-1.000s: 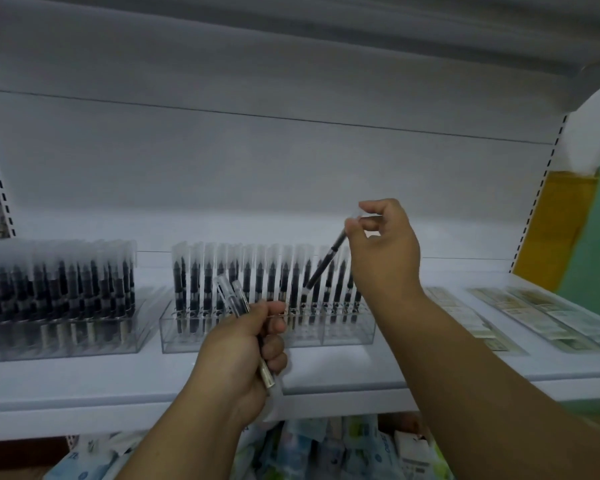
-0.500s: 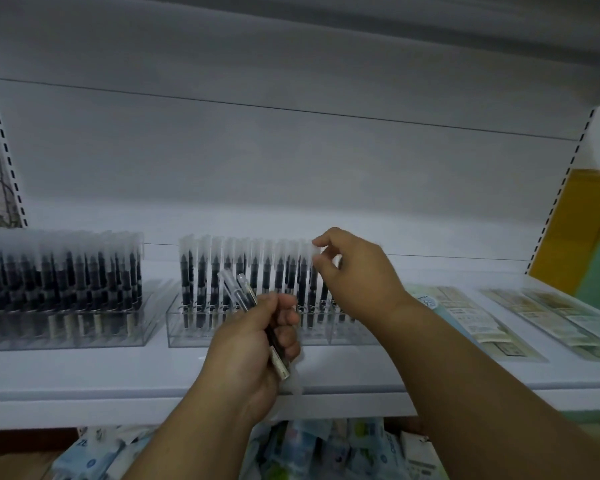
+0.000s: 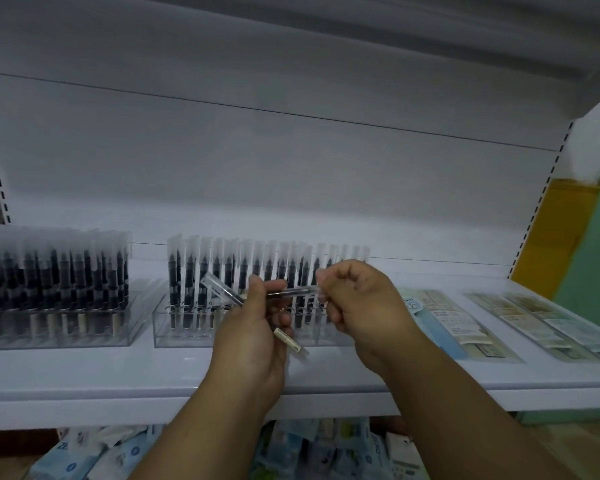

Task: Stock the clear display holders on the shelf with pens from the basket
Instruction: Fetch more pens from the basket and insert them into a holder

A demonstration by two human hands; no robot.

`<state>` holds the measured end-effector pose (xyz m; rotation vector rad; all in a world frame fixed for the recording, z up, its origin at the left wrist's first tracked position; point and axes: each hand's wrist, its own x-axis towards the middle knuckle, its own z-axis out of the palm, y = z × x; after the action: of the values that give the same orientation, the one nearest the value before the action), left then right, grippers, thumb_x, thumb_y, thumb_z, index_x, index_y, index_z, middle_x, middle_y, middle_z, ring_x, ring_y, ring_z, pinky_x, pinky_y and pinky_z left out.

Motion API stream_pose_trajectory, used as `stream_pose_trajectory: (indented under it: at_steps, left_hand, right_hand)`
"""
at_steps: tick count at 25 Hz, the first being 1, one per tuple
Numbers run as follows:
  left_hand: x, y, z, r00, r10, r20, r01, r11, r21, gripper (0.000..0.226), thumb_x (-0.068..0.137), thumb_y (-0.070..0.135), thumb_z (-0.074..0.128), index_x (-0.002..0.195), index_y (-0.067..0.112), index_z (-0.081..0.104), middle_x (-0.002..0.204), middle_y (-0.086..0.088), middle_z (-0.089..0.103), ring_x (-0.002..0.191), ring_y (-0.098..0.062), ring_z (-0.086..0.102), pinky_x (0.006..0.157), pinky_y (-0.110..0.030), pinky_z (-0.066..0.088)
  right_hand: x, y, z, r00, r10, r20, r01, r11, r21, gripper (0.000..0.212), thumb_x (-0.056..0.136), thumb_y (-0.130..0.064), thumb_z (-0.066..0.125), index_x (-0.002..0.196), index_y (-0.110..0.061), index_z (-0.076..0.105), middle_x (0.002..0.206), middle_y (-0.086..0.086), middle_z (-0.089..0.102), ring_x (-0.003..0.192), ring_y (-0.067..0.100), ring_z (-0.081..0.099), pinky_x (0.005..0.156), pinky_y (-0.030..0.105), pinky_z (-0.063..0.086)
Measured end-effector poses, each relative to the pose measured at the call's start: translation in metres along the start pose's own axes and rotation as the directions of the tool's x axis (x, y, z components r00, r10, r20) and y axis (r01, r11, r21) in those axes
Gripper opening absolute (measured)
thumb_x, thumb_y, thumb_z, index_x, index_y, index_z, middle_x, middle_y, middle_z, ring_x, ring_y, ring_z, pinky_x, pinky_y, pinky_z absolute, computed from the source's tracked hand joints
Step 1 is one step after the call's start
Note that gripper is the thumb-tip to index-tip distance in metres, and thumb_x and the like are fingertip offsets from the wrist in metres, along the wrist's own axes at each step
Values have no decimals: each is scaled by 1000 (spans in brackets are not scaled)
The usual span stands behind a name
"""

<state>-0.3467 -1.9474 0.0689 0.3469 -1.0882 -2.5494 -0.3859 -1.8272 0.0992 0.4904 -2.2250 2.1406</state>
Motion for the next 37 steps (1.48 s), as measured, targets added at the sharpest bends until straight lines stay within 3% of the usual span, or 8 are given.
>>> stream_pose_trajectory:
  at_steps: [4,7,11,16,19,30,34,37]
  left_hand:
    - [-2,1,4,980,-106,170,128,985,-120,31,88,43,56,90,12,56,59,-2,50,44,-12,37,42,-24,35]
    - [-8,2,4,966,-147,215,160,986,-46,35,92,42,53,92,8,61,57,-2,47,41,-10,28,40,-23,24]
    - [-14,-3,-3,985,-133,109,119,985,124,34,100,35,48,91,6,61,53,1,42,37,-9,24,36,-18,20]
    - [-9,-1,-11,994,-100,49,93,988,123,28,102,27,48,84,7,58,50,1,40,34,-9,23,35,-17,19]
    - [-11,-6,-10,995,-94,45,87,985,148,26,102,25,48,87,6,58,50,1,40,34,-9,22,35,-16,19]
    - [-13,-9,-6,996,-60,59,46,977,210,27,101,25,51,82,6,58,48,1,39,34,-9,24,36,-17,19]
    - [-11,-8,-6,998,-41,54,27,971,236,27,101,24,51,83,5,59,49,0,39,35,-10,24,37,-17,19]
    - [-7,-7,-5,998,-23,64,2,949,315,26,100,25,53,84,5,61,51,-1,42,36,-11,26,38,-19,21]
  right_hand:
    - [-3,-1,8,994,-79,-73,94,967,235,16,87,-10,71,98,-8,60,66,1,59,51,8,53,43,19,40]
    - [0,-1,12,968,-76,-240,167,908,384,25,84,-4,72,99,-13,54,70,4,63,53,10,58,44,20,40]
    - [16,-7,-4,865,-177,-469,251,963,100,33,85,-13,75,100,-24,47,78,4,66,63,8,62,67,26,51]
    - [21,-20,-18,840,-429,-331,338,892,-300,31,88,-17,72,99,-26,44,81,-3,62,64,-1,57,63,12,48]
    - [26,-26,-18,852,-471,-229,339,829,-444,27,88,-18,71,96,-24,46,79,-6,58,62,0,53,61,9,46]
    - [48,-35,-10,878,-478,31,384,662,-644,19,89,-21,71,89,-15,52,79,-2,59,66,11,54,61,22,49]
    - [43,-15,-7,956,-265,122,273,665,-695,19,97,-30,58,112,-19,58,91,-1,62,68,14,58,63,30,53]
    - [31,-17,-9,924,-376,66,304,621,-723,27,98,-38,53,122,-27,56,104,-6,58,79,9,56,69,25,47]
